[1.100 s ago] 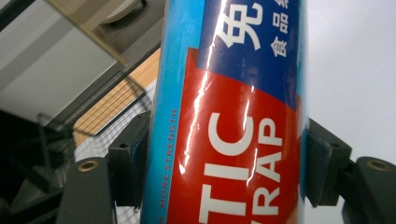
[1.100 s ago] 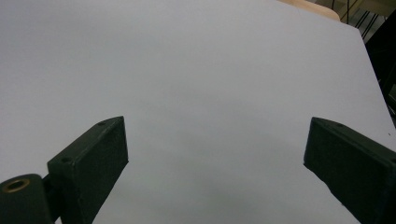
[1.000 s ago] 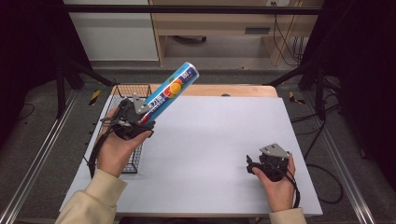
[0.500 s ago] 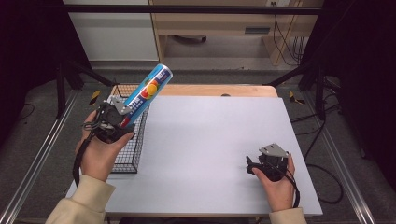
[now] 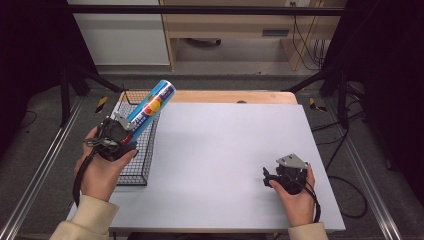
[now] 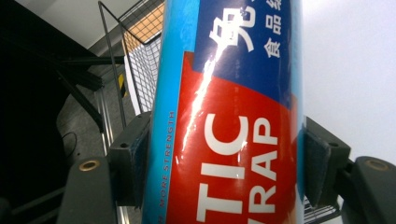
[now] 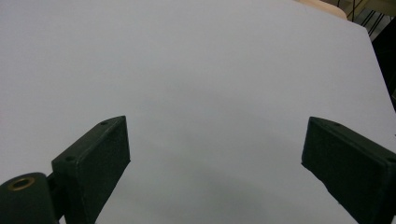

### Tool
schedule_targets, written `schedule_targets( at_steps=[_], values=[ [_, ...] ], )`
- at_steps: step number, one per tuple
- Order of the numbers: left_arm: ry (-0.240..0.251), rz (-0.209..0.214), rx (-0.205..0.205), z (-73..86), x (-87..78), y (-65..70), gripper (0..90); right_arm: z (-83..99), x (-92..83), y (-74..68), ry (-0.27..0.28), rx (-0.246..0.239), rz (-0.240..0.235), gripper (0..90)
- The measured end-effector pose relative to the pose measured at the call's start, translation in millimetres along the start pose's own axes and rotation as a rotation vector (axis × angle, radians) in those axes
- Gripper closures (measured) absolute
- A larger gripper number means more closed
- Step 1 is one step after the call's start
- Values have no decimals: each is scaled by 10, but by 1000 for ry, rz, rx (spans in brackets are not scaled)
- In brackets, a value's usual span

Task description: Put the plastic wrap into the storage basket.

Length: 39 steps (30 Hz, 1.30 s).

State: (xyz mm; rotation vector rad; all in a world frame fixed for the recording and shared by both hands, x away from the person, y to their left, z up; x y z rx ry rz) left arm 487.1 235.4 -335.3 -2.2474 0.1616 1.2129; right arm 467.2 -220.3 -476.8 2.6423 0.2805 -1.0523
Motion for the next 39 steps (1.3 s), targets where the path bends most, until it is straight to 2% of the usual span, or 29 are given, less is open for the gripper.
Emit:
schedule_targets(
  at_steps=[7,10,18,26,30,39],
  values=[
    [-14,8,-7,67,23,-3,309,-6,-16,8,13,16,-4,64],
    [-19,10,-6,89,32,-19,309,-11,-26,22,27,42,-29,55],
    [-24,28,-22,186,62,-29,310,-7,-18,25,20,32,-16,56],
    [-63,27,-39,213,143,-73,311,-6,-14,12,11,29,-20,59],
    [-81,44,-64,216,205,-111,312,1,-13,19,9,25,-17,61],
    [-143,19,-91,186,316,-177,314,-14,-7,-22,7,15,-33,62]
  ],
)
Point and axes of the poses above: each handheld gripper's, and its own axes: x roughly forward along the jaws, z roughly out of its underside, y roughly to its right, the point moved 3 cm from there along x, roughly forward along the jaws, and after that the axes turned 9 degrees about -y, right-handed, at the moved point
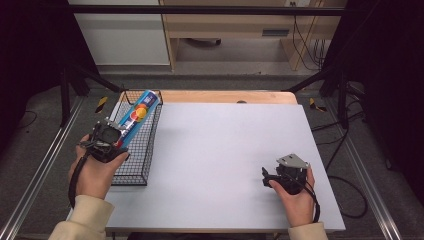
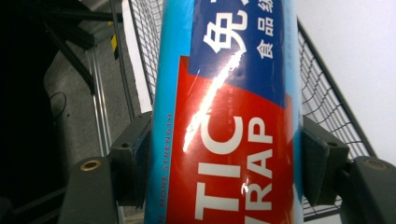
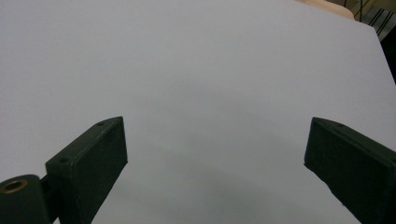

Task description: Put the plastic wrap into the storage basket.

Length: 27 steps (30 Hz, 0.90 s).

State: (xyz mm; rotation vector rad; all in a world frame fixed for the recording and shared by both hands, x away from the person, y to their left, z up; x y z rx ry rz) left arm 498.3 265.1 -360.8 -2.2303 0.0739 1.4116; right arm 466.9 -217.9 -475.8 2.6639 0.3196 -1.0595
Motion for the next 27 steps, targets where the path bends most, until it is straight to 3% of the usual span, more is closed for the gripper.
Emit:
schedule_targets(
  at_steps=[8,11,27],
  values=[
    [-44,-29,-35,-48,73,10,315,-2,-5,9,9,-1,-23,65],
    [-53,-3,-65,-53,101,11,315,-6,-12,14,10,7,-33,66],
    [-143,7,-74,33,239,1,316,-15,-11,-13,16,-4,-50,71]
  ],
)
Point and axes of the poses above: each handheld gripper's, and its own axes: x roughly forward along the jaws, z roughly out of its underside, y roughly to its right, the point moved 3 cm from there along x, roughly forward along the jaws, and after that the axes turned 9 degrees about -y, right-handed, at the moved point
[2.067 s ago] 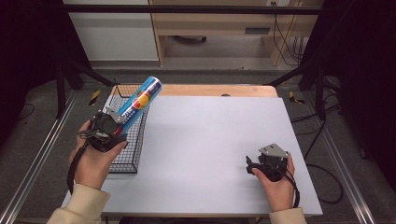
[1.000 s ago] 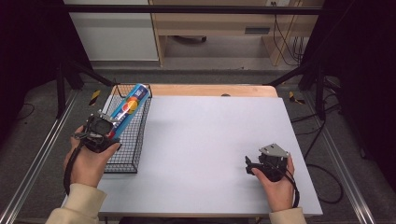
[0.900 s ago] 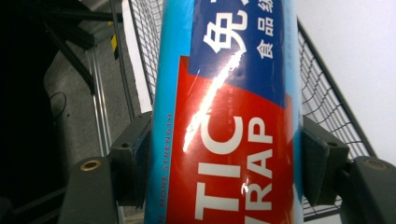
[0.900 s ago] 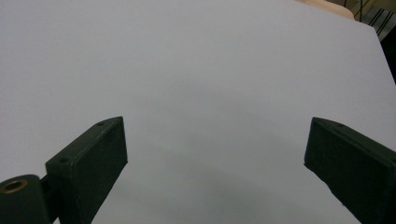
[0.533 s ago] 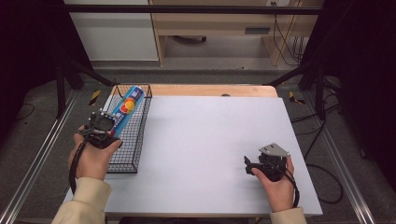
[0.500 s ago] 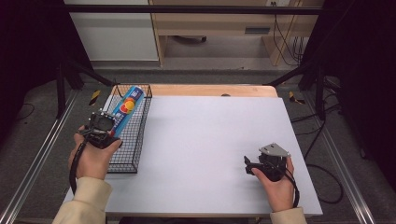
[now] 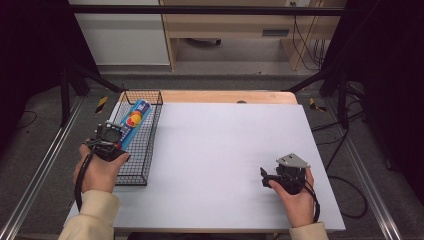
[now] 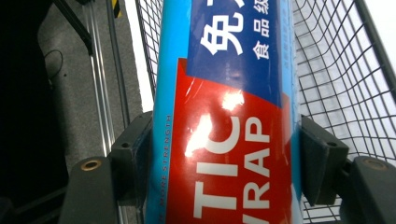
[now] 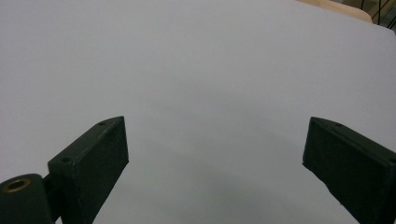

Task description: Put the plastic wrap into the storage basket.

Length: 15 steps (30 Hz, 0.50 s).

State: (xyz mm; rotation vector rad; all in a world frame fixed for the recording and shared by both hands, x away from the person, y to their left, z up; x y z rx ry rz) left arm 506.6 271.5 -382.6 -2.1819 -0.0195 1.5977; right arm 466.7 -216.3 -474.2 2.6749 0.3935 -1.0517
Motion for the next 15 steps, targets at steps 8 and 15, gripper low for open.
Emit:
schedule_targets(
  at_steps=[8,15],
  values=[
    [-34,10,12,6,79,19,316,4,7,2,-5,-1,-2,71],
    [-58,-3,29,-1,118,55,317,6,10,-2,-8,-2,-7,73]
  ],
)
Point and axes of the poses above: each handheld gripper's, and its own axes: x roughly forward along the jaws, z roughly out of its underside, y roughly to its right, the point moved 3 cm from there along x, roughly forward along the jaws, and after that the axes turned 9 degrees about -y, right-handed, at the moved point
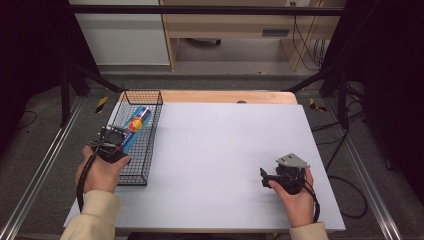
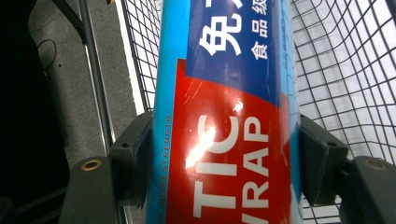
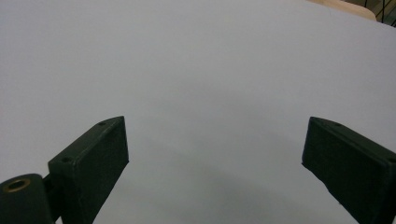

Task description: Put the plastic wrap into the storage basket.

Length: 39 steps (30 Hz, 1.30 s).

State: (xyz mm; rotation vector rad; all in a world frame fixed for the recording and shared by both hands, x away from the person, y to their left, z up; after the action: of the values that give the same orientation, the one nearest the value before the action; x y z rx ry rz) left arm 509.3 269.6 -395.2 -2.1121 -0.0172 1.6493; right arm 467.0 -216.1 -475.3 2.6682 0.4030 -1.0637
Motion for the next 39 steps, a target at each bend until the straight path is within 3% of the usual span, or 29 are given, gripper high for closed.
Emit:
schedule_targets(
  at_steps=[17,39],
  values=[
    [-88,-20,50,-55,82,31,317,-3,-1,-2,-2,0,-9,72],
    [-126,-26,80,-142,108,102,315,4,3,-7,-10,0,-21,73]
  ],
)
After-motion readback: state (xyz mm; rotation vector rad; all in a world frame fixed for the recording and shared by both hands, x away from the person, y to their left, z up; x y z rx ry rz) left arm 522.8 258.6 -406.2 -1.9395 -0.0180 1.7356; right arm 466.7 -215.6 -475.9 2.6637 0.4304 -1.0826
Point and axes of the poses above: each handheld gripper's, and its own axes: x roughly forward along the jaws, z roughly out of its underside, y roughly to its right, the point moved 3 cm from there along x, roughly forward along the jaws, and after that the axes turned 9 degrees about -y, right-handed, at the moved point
